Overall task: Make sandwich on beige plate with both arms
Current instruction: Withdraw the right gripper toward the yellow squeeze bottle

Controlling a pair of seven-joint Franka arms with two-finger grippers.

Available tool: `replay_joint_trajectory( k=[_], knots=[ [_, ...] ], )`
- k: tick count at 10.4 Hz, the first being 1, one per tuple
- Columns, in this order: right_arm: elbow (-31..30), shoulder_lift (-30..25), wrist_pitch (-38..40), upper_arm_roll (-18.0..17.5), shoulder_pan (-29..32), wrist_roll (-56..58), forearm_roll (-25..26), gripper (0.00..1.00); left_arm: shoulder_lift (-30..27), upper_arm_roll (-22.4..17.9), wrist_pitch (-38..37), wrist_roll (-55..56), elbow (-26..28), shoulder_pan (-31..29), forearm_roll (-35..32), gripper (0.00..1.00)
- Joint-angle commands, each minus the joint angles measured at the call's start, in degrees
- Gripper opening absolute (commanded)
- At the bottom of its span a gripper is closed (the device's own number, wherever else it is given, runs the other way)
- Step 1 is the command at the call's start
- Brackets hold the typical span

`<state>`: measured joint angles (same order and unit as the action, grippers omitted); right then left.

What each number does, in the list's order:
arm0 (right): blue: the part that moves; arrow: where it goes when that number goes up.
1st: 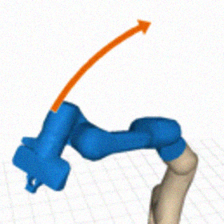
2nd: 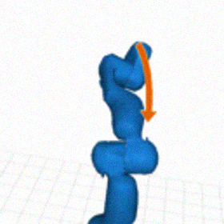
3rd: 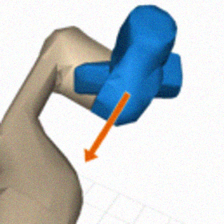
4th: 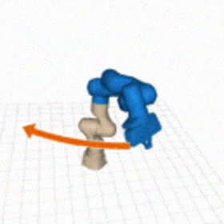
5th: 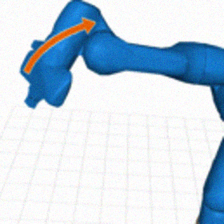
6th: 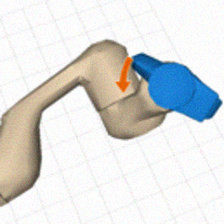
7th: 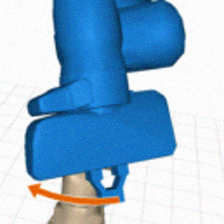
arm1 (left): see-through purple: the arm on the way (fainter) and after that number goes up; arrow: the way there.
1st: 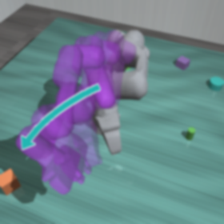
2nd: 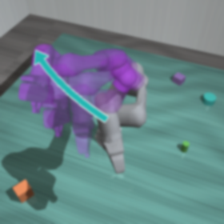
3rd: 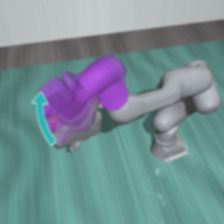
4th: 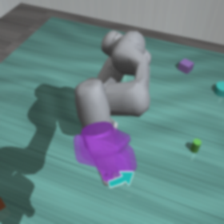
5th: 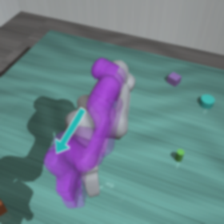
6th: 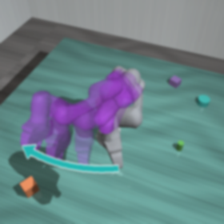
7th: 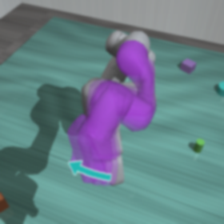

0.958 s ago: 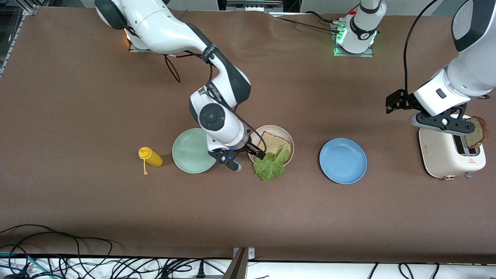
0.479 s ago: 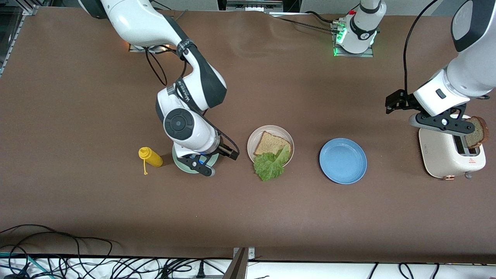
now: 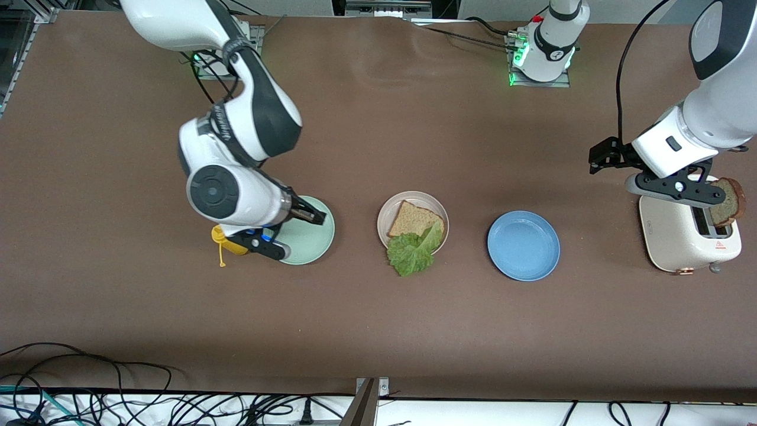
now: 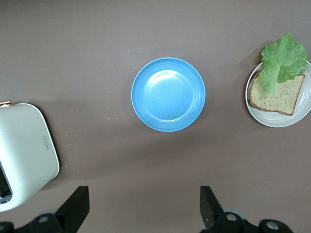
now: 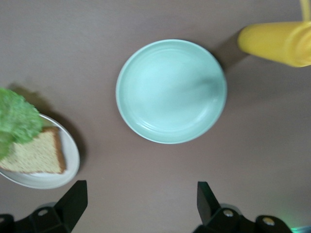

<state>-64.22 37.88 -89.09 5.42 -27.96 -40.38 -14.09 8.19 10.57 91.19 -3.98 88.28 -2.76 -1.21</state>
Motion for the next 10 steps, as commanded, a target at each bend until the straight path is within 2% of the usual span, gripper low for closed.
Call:
replay_joint_trajectory(
  k=[1, 3, 5, 8, 10],
  knots=[
    [-11.9, -8.2, -0.3, 1.3, 3.1, 12.6, -1.2, 1.00, -0.6, 0.0, 0.7, 0.3, 0.8, -0.3, 0.8, 1.00],
    [-16.7, -12.1, -0.7, 1.3, 7.1, 23.0, -0.9, 1.00, -0.6, 0.0, 0.7, 0.3, 0.8, -0.3, 0.7, 1.00],
    [-19.1, -13.7, -1.1, 2.5, 9.0, 32.3, -0.5, 1.00, -0.6, 0.0, 0.7, 0.3, 0.8, -0.2, 0.7, 1.00],
    [-28.7, -18.8, -10.0, 3.2, 10.3, 46.4, 3.6, 1.00, -0.6, 0.0, 0.7, 0.3, 0.8, -0.2, 0.7, 1.00],
    [-29.6, -19.1, -12.2, 4.6, 10.6, 55.7, 3.8, 1.00, -0.6, 0.1, 0.6, 0.4, 0.7, -0.1, 0.6, 1.00]
  ],
)
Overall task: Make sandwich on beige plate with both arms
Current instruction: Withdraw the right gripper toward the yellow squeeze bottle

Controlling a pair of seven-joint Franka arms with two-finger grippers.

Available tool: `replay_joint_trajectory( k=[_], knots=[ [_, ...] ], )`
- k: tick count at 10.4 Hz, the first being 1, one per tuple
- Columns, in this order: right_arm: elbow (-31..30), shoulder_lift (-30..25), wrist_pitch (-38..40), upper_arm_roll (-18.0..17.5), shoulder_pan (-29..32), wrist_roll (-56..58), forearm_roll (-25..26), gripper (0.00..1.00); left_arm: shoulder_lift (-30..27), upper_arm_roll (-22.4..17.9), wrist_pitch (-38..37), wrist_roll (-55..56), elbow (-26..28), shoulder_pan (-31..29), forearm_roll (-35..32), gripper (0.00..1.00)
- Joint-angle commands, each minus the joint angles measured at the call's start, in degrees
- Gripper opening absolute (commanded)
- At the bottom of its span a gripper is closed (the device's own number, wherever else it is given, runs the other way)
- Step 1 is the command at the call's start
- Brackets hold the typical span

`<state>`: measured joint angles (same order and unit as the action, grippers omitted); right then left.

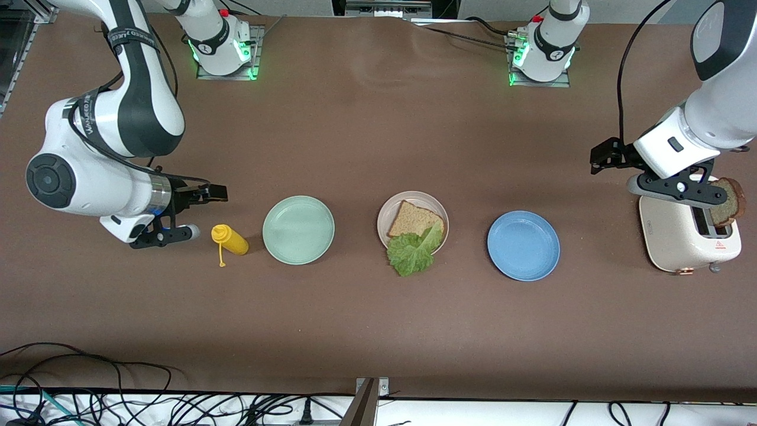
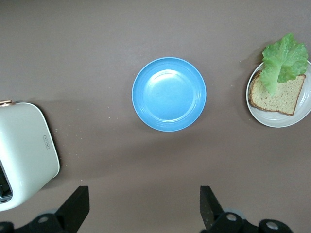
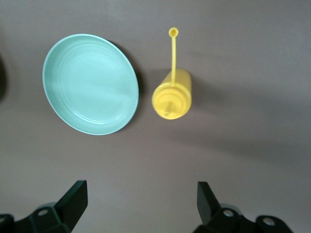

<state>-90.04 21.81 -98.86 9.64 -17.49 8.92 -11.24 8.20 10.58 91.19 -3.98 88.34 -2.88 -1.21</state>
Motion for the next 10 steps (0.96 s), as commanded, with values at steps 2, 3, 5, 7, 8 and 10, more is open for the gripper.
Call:
replay_joint_trajectory(
  k=[2, 3, 5, 7, 8, 10],
  knots=[
    [-9.8, -5.4, -9.9, 0.7, 1.3, 16.2, 1.1, 1.00, -0.6, 0.1, 0.6, 0.4, 0.6, 0.0, 0.6, 1.00],
    [-14.0, -7.2, -15.3, 0.7, 2.2, 21.5, 1.0, 1.00, -0.6, 0.1, 0.6, 0.4, 0.6, 0.0, 0.6, 1.00],
    [-20.7, -10.7, -22.3, 0.6, 3.3, 26.5, 0.9, 1.00, -0.6, 0.1, 0.6, 0.4, 0.7, -0.1, 0.7, 1.00],
    [-25.1, -12.1, -28.0, 0.6, 4.4, 33.0, -0.2, 1.00, -0.6, 0.1, 0.5, 0.4, 0.7, -0.1, 0.7, 1.00],
    [-26.4, -12.3, -29.6, 0.6, 4.6, 35.6, -1.6, 1.00, -0.6, 0.1, 0.5, 0.4, 0.7, -0.1, 0.7, 1.00],
    [-28.8, -12.1, -32.9, 0.6, 5.4, 43.7, -7.3, 1.00, -0.6, 0.1, 0.5, 0.4, 0.7, -0.2, 0.7, 1.00]
  ],
)
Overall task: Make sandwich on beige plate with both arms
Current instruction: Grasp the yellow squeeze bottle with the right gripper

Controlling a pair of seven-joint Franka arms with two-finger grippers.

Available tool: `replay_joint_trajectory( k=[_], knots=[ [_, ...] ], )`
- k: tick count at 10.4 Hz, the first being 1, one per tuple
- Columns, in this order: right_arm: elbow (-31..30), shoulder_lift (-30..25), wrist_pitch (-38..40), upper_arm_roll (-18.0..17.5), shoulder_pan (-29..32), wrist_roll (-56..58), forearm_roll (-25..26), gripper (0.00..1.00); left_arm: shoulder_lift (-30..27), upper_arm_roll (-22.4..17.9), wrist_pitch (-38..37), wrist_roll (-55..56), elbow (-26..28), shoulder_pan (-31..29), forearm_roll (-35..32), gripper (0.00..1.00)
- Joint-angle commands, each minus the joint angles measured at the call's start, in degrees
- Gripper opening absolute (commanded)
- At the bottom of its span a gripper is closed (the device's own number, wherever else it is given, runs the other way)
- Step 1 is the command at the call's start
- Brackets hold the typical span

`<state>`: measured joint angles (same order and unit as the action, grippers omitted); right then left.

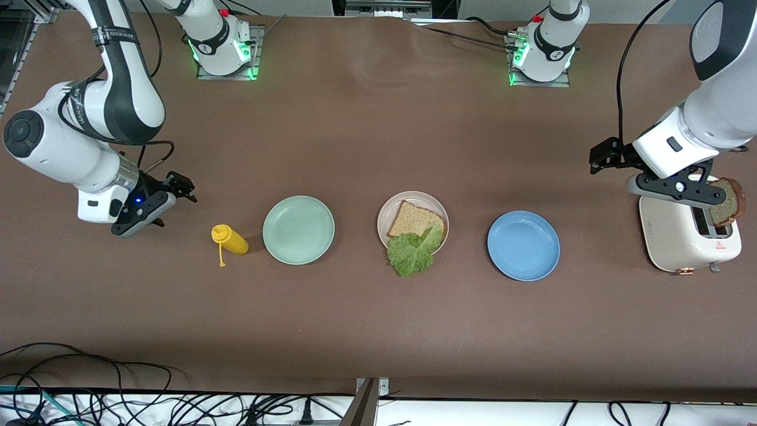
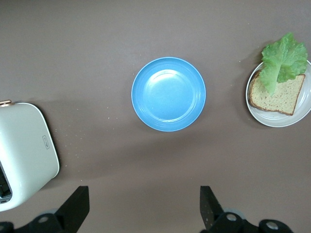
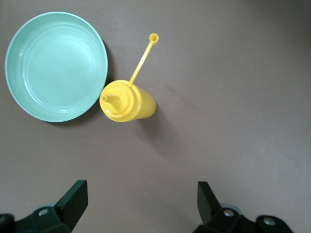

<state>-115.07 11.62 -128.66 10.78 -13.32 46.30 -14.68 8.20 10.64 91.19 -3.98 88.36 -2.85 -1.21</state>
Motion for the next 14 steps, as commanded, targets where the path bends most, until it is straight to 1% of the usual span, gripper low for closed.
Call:
replay_joint_trajectory(
  k=[1, 4, 6, 7, 9, 10, 11, 12, 14],
  knots=[
    [-4.8, -1.6, -4.8, -0.5, 2.0, 11.1, -7.3, 1.00, -0.6, 0.1, 0.5, 0.4, 0.8, -0.2, 0.7, 1.00],
    [-5.8, 1.0, -7.7, -0.3, 3.6, 28.8, -17.5, 1.00, -0.6, -0.1, 0.1, 0.3, 0.9, -0.3, 0.5, 1.00],
    [-5.8, 4.2, -7.9, 0.0, 4.7, 41.3, -27.6, 1.00, 0.2, -0.2, 0.2, -0.1, 0.8, -1.7, 0.1, 1.00],
    [-5.7, 5.8, -7.9, 0.1, 5.1, 46.5, -32.5, 1.00, 0.4, -0.4, 0.2, -0.2, 0.8, -3.1, 0.0, 1.00],
    [-5.5, 9.0, -8.0, 0.0, 5.1, 55.5, -40.7, 1.00, 1.8, -0.3, 0.3, -0.7, 0.7, -8.8, -0.2, 1.00],
    [-5.3, 10.6, -8.0, 0.1, 5.2, 59.1, -44.4, 1.00, 2.1, -0.3, 0.3, -0.7, 0.8, -9.0, -0.1, 1.00],
    [-5.3, 11.7, -8.0, 0.0, 5.2, 62.2, -47.1, 1.00, 2.3, -0.3, 0.3, -0.7, 0.8, -9.0, -0.1, 1.00],
    [-5.3, 11.9, -8.0, 0.0, 5.1, 62.9, -48.3, 1.00, 2.3, -0.2, 0.3, -0.6, 0.8, -8.8, -0.2, 1.00],
    [-4.2, 12.0, -7.9, -0.1, 5.1, 62.9, -48.3, 1.00, 2.0, 0.6, 0.4, 0.1, 0.7, -8.3, -0.2, 1.00]
  ],
)
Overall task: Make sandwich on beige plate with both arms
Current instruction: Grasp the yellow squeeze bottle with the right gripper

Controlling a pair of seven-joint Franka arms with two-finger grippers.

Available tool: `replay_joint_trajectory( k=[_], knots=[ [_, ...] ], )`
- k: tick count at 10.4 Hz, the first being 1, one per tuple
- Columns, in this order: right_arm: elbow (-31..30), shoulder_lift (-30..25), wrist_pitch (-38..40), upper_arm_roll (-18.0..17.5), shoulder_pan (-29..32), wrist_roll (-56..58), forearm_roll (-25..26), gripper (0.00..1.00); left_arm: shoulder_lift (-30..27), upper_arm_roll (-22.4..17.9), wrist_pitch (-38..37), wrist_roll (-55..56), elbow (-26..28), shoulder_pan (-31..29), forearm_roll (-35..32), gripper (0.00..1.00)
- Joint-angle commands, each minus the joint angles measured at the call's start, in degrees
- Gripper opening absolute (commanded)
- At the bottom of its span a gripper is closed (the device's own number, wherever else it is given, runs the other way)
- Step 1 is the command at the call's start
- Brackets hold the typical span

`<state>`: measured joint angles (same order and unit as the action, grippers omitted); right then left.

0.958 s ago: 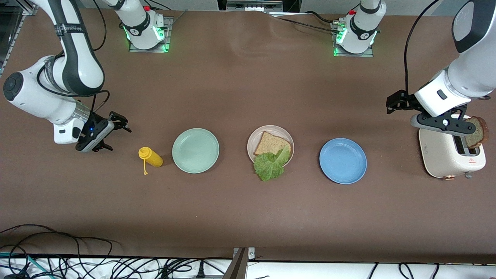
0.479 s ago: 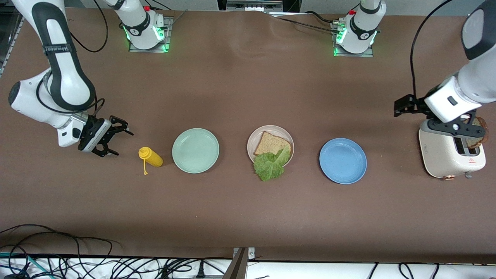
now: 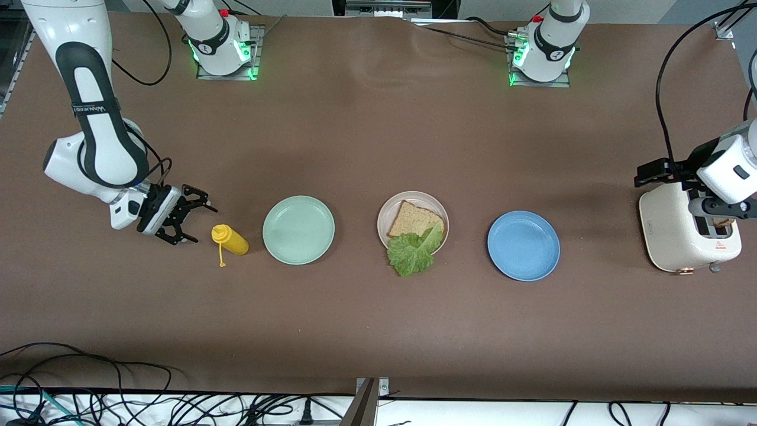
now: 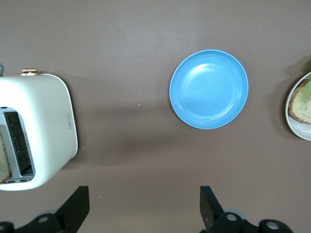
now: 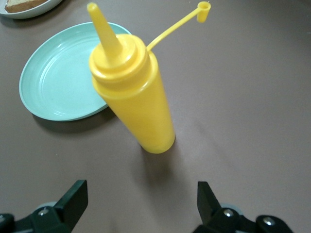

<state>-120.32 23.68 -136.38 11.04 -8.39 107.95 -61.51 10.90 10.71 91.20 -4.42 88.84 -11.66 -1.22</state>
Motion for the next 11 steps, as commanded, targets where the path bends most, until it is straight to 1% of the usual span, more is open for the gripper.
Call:
replay_joint_trajectory(
  k=[1, 3, 4, 5, 6, 7, 8, 11],
  knots=[
    [1.1, 0.1, -0.3, -0.7, 0.1, 1.3, -1.6, 1.00, -0.8, 1.6, 0.4, 0.6, 0.0, 0.7, -0.3, 1.00],
    [2.1, 1.4, -0.3, -0.8, -0.3, 1.3, -1.7, 1.00, -1.1, 2.5, 0.3, 0.6, -0.2, 0.8, -0.2, 1.00],
    [2.9, 2.0, -0.3, -1.4, -0.5, 1.2, -1.7, 1.00, -1.2, 2.6, 0.3, 0.6, -0.2, 0.8, -0.2, 1.00],
    [3.2, 2.3, -0.3, -1.6, -0.5, 1.3, -2.3, 1.00, -1.5, 3.3, -0.1, 0.6, -0.2, 0.8, -0.1, 1.00],
    [3.4, 2.9, -0.3, -1.7, -0.7, 1.4, -4.0, 1.00, -1.9, 4.2, -0.3, 0.6, -0.2, 0.7, -0.1, 1.00],
    [4.0, 3.3, -0.4, -2.5, -0.7, 1.5, -4.5, 1.00, -2.0, 4.6, -0.8, 0.7, -0.2, 0.7, -0.1, 1.00],
    [4.6, 3.8, -0.6, -3.1, -0.6, 1.4, -4.5, 1.00, -1.9, 4.7, -0.7, 0.7, -0.3, 0.8, -0.1, 1.00],
    [6.2, 5.8, -1.2, -3.2, -0.8, 1.4, -4.6, 1.00, -1.9, 4.7, -0.8, 0.7, -0.3, 0.8, -0.1, 1.00]
  ],
)
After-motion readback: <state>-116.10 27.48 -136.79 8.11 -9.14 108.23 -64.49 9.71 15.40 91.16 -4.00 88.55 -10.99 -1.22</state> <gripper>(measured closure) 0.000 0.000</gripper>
